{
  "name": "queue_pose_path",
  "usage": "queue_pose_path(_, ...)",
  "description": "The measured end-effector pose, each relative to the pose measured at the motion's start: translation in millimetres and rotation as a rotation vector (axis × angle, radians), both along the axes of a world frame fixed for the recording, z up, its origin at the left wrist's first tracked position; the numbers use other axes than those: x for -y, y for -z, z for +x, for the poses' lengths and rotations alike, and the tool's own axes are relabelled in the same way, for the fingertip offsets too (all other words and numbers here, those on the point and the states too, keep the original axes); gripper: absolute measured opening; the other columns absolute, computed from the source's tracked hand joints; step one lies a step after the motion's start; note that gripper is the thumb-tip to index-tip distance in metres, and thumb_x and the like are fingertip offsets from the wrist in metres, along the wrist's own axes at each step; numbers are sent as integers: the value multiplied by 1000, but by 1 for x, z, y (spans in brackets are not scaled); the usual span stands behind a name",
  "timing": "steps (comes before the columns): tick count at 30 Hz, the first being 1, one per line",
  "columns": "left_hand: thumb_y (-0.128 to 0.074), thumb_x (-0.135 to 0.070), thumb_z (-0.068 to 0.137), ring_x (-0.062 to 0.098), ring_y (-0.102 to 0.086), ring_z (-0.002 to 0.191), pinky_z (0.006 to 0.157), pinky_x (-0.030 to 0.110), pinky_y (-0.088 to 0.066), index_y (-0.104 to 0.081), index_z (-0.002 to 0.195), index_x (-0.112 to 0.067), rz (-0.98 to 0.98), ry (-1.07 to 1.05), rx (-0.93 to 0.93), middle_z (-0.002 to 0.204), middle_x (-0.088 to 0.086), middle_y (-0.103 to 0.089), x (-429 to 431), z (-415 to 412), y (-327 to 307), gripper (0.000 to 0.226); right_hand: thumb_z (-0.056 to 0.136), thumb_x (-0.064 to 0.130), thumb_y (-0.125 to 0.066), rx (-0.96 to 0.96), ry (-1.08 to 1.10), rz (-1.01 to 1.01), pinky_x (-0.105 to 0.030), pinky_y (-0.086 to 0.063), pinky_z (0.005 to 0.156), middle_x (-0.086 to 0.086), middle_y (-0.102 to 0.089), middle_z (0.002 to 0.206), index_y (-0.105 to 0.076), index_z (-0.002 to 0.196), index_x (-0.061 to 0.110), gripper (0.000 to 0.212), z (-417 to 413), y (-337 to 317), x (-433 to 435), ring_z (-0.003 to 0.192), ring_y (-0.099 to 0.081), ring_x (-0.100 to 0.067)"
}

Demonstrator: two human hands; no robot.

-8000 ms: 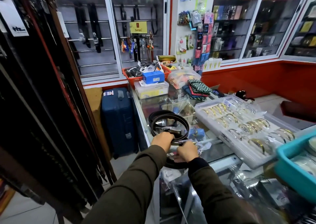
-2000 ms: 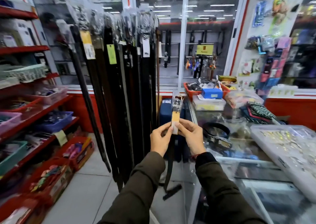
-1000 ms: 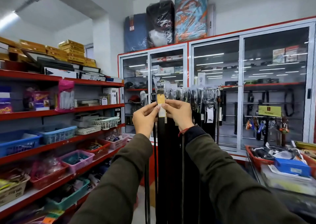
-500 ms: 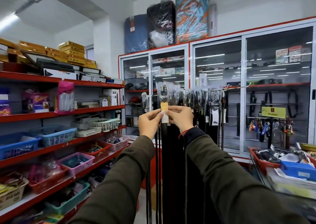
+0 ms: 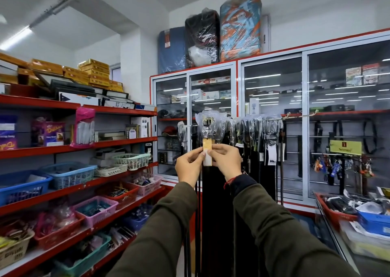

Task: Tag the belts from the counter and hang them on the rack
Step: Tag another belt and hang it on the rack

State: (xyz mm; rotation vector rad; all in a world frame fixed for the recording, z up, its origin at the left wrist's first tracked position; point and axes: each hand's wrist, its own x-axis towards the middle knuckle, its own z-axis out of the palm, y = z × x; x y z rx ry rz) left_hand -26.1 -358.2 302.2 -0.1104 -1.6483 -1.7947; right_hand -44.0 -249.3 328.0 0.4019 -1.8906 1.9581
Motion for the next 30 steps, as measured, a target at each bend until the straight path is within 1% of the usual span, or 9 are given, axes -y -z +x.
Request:
queue_pose_path(4,-69,-6,92,28,-72,108,102,47,-55,-73,120,-11,-39,-6,7,109,13,-77,-1,-2,4,29,88,2,-69,-44,33,87,-44,-54,103,-17,-76,112,-72,117,3,29,-3,5,-2,109,-72,-27)
queue_pose_path(8,-61,-5,96,20,-65,117,102,31,-52,-64,133,-11,-156,-90,-27,127,8,-69,-14,4,13,37,91,1,-63,-115,49,147,-34,-56,100,-11,-74,119,-68,126,7,36,6,18,-7,111,-70,-20)
queue_pose_path(12,-56,-11,99,21,-47,138,118,36,-37,-51,146,-13,-276,-249,-109,147,7,-49,-36,14,33,47,95,7,-57,-224,152,166,-1,-49,77,3,-71,114,-67,125,17,34,17,48,-19,94,-64,-3)
queue_pose_path(16,-51,-18,102,17,-22,153,126,45,-24,-42,151,-21,-451,-356,-180,160,-2,-34,-64,23,72,50,98,11,-53,-312,285,247,-12,-47,91,5,-62,123,-65,125,22,32,28,99,-46,109,-61,-7)
queue_pose_path(19,-49,-17,102,19,-9,158,129,49,-13,-41,151,-23,-597,-367,-208,164,-3,-28,-88,28,112,50,97,16,-51,-304,409,326,-5,-35,102,8,-54,128,-62,128,25,34,36,147,-77,122,-52,-6)
queue_pose_path(21,-48,-19,103,17,-3,159,130,45,-5,-40,152,-27,-674,-317,-194,166,-6,-25,-109,32,141,50,97,19,-52,-254,497,367,-11,-33,108,8,-49,134,-60,131,27,36,41,180,-103,128,-46,-6)
queue_pose_path(23,-48,-20,102,15,-1,159,129,42,0,-40,151,-28,-728,-257,-161,166,-7,-23,-130,36,172,50,97,22,-52,-174,574,398,-24,-33,111,9,-44,140,-58,133,29,37,50,212,-131,134,-42,-7)
queue_pose_path(27,-48,-19,102,14,-2,159,129,42,0,-41,150,-28,-773,-129,-68,165,-6,-26,-178,44,227,50,98,24,-52,28,690,474,-29,-26,112,8,-39,145,-55,135,30,38,68,268,-190,139,-40,-14)
queue_pose_path(30,-47,-20,102,14,-5,159,129,43,0,-42,150,-28,-801,-7,-19,165,-8,-26,-218,49,264,48,98,22,-54,120,752,441,-41,-35,116,3,-40,144,-56,136,25,38,86,300,-237,137,-43,-19)
